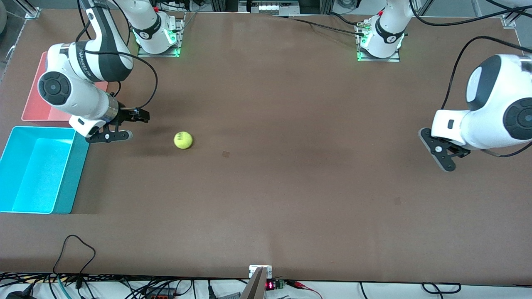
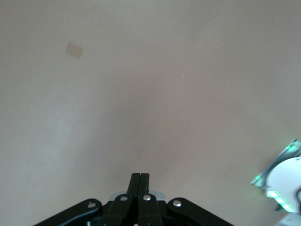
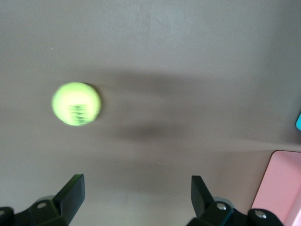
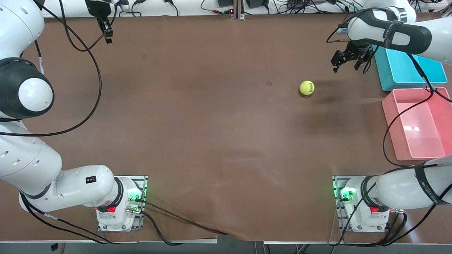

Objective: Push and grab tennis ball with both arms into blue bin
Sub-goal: 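Lower the right gripper over the rolling ball while the left gripper withdraws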

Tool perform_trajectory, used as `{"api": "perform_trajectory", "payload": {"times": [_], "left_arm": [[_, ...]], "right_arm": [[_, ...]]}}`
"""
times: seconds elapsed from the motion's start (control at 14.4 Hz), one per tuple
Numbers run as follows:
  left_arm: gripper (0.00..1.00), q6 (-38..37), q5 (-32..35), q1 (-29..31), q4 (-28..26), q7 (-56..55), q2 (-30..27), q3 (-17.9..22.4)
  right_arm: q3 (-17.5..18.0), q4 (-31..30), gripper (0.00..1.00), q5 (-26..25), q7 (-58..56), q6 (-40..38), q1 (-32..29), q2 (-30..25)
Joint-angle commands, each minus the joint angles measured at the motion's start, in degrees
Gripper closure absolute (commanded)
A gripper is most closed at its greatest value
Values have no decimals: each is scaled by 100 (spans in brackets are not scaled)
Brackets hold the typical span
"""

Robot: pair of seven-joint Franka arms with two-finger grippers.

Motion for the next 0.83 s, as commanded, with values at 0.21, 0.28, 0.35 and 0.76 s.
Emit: {"api": "perform_trajectory", "payload": {"times": [0.21,0.28,0.35,0.76], "left_arm": [[0,-897,6,-59,472,-976,-13,-101],[0,-984,-37,-33,498,-993,-92,-241],[0,-1090,-38,-15,542,-1020,-214,-269],[0,-1230,-20,-68,692,-1966,-242,-321]], "right_arm": [[-10,-393,0,31,-35,692,-130,179],[-10,-569,0,5,-44,982,-183,196],[-10,-727,0,-4,-52,1255,-235,214],[-10,-834,0,-12,-675,1986,-789,706]]}}
